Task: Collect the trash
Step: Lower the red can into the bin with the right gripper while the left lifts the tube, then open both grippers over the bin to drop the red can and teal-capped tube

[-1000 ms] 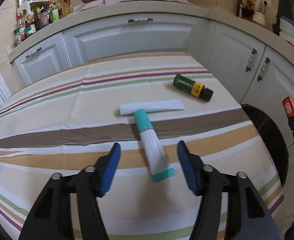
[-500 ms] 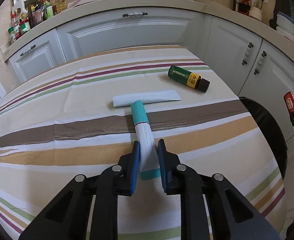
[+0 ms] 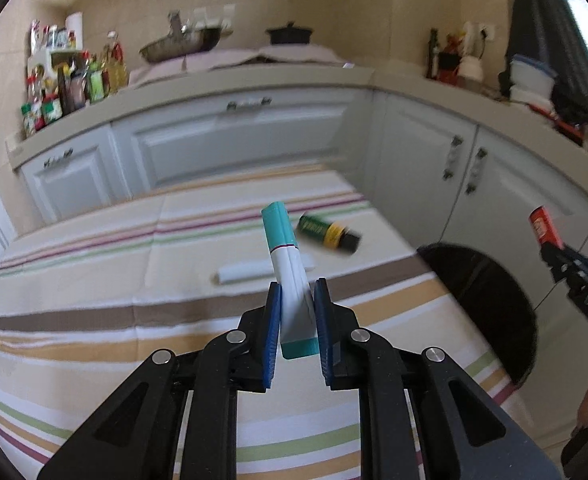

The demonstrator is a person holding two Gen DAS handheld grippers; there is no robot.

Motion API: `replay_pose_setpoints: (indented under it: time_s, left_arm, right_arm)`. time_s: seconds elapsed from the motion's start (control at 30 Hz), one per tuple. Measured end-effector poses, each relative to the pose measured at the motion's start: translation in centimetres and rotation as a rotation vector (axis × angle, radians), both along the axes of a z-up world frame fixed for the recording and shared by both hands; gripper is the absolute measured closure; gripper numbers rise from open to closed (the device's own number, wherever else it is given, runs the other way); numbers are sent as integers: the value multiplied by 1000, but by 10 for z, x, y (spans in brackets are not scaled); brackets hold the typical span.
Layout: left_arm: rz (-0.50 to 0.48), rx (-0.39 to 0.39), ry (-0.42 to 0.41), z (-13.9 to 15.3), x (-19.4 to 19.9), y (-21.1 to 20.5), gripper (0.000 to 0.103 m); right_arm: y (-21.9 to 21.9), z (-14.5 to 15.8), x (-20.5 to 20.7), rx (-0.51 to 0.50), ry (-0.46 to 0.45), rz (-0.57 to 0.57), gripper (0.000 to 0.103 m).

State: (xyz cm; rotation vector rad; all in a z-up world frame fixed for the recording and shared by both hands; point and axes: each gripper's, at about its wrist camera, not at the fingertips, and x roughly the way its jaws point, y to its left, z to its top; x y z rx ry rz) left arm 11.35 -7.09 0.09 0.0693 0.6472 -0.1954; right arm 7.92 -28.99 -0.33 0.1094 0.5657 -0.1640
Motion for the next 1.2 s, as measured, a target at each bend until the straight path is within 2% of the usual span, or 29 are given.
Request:
replay_pose_setpoints:
  time_s: [0.57, 0.87, 1.2]
  left_arm:
    - [-185, -33, -97, 31, -12, -70, 85]
    - [-250, -15, -121, 32, -17, -99, 85]
    - [-278, -7, -119, 26, -9, -117, 85]
  right_arm:
    - [-38, 21, -39, -30, -67, -122, 80]
    - [-55, 21, -47, -27, -83, -150, 80]
    - [-67, 15, -44, -15, -79, -167, 80]
